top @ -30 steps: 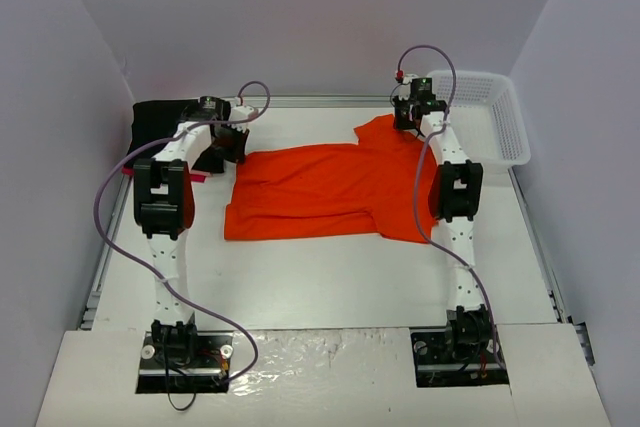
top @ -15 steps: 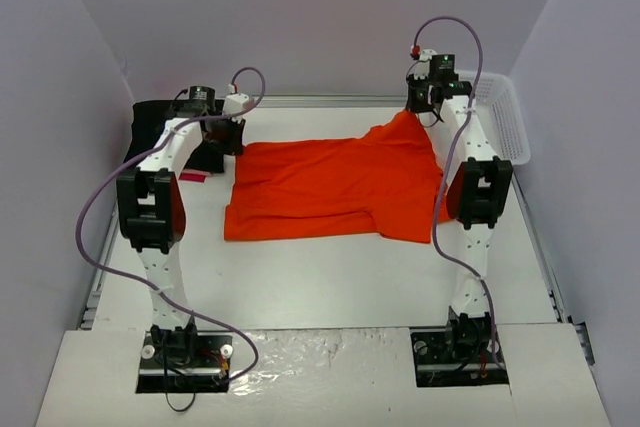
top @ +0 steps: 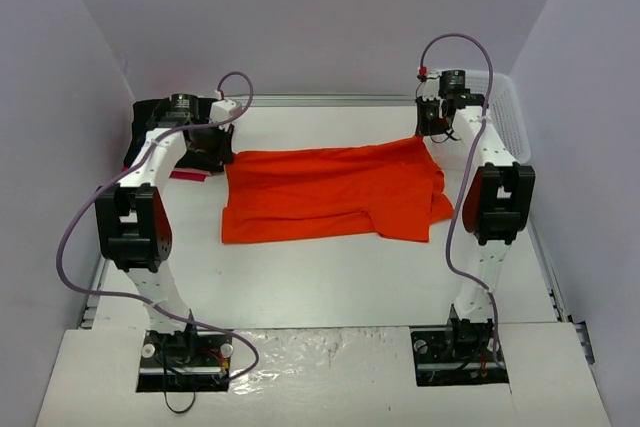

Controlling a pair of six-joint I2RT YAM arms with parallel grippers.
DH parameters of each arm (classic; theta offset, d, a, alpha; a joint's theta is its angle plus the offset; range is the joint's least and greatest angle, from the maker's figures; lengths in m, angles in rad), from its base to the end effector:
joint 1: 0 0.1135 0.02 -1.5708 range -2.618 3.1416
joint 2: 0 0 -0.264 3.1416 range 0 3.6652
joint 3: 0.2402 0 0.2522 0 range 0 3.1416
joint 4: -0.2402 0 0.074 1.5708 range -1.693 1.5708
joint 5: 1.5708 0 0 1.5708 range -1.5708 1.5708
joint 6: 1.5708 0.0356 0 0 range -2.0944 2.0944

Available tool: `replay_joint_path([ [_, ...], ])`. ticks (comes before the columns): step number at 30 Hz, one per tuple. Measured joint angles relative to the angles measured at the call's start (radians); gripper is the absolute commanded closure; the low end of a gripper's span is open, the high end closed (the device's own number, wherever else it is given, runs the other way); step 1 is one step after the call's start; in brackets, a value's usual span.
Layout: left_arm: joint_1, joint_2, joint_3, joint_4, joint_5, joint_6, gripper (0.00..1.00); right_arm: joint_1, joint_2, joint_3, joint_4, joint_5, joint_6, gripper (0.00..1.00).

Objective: Fold and stack the t-shirts
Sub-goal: Fold the other side of the tshirt into a rectangle

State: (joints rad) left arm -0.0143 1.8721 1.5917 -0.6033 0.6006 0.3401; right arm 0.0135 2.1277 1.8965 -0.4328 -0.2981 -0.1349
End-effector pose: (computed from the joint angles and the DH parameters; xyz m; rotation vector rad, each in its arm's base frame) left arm 0.4156 -0.0261 0.2756 0.6607 2.2342 -0.5733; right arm 0.4966 0.0172 0.2733 -0.3247 2.1895 0.2656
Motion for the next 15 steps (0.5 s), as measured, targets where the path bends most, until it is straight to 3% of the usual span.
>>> replay_joint_path([
  [15, 0.055, -0.124, -0.151, 0.002, 0.097, 0.05, 0.98, -0.003, -0.232, -0.247, -0.005, 0.03, -0.047, 1.0],
])
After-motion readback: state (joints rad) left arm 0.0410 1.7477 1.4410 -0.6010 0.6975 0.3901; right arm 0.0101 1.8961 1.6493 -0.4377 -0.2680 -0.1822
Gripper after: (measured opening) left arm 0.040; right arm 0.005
